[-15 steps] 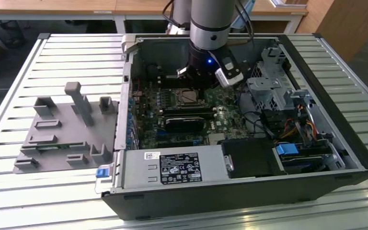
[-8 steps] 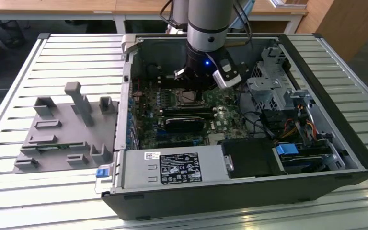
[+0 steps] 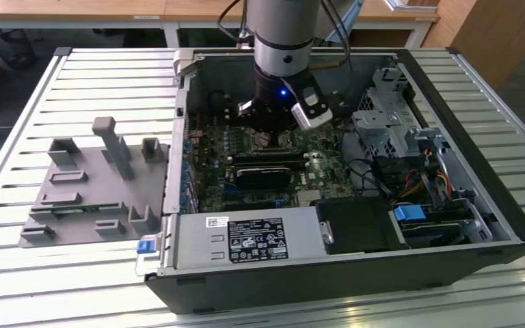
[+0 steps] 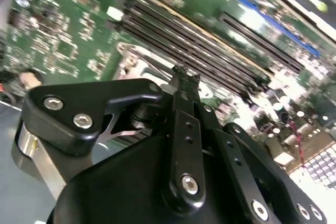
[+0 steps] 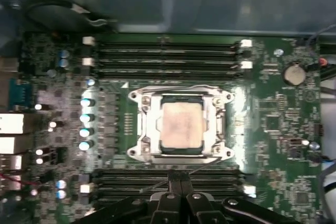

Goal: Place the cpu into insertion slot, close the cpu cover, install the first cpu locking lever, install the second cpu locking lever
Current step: 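Install the second cpu locking lever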

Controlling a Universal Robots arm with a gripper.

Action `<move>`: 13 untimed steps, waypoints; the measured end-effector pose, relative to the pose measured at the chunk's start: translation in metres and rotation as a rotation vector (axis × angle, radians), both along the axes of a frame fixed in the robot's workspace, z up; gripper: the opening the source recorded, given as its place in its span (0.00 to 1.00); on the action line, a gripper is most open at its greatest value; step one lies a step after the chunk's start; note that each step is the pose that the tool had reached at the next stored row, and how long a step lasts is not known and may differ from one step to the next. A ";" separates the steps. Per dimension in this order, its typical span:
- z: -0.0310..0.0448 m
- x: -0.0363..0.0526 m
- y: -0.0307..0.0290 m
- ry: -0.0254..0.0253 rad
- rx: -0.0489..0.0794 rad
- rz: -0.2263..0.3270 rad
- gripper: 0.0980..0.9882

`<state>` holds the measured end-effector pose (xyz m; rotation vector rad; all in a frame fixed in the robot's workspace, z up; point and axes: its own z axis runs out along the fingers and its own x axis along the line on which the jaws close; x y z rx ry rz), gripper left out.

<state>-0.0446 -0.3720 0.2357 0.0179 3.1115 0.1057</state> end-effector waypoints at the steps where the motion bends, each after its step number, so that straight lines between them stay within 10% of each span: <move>1: -0.0006 -0.0025 0.0001 -0.0001 0.000 0.000 0.01; 13: -0.0149 -0.0105 -0.0018 0.0001 0.027 0.003 0.01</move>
